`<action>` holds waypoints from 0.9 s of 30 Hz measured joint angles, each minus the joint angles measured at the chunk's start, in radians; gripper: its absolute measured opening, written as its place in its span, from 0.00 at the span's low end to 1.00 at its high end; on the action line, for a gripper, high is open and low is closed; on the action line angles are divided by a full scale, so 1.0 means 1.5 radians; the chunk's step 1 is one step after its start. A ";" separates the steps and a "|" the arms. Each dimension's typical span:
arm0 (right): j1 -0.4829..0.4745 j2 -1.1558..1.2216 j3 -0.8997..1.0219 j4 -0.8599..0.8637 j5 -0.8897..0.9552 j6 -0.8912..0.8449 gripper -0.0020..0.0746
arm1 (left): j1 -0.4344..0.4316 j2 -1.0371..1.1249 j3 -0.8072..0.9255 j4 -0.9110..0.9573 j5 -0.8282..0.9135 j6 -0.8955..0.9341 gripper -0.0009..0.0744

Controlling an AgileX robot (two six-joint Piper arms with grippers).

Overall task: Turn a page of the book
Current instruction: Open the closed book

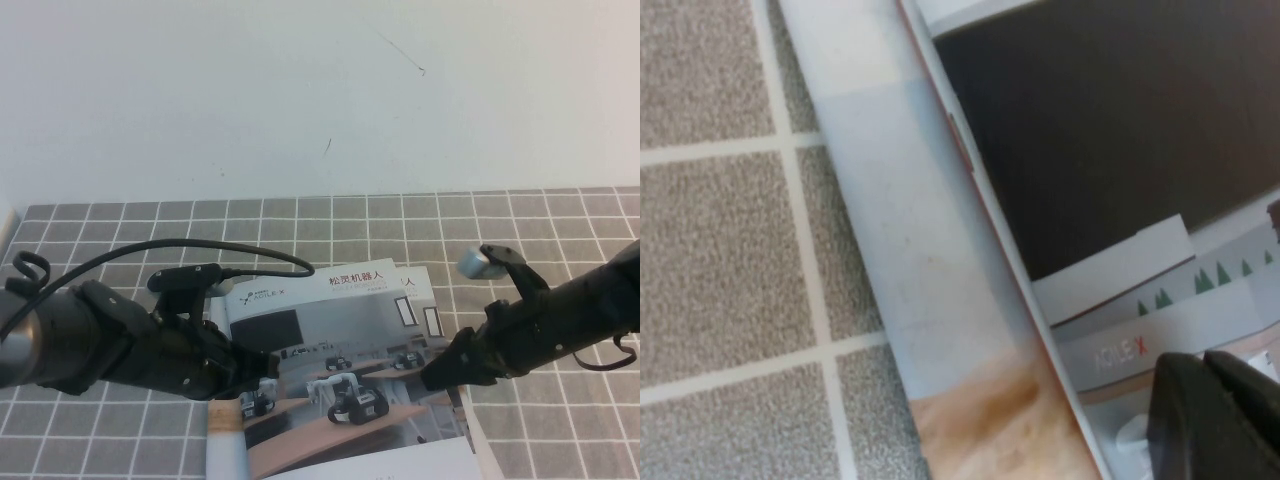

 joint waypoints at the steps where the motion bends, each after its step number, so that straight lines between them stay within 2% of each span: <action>1: 0.000 0.003 0.000 -0.001 -0.002 0.003 0.46 | 0.000 0.000 0.000 0.000 -0.001 0.000 0.01; 17: -0.007 0.045 -0.005 0.081 0.076 -0.018 0.46 | 0.000 0.003 0.000 0.004 -0.020 0.007 0.01; 27: -0.002 0.046 -0.068 0.105 0.200 -0.017 0.46 | 0.001 0.003 0.000 0.004 -0.019 0.013 0.01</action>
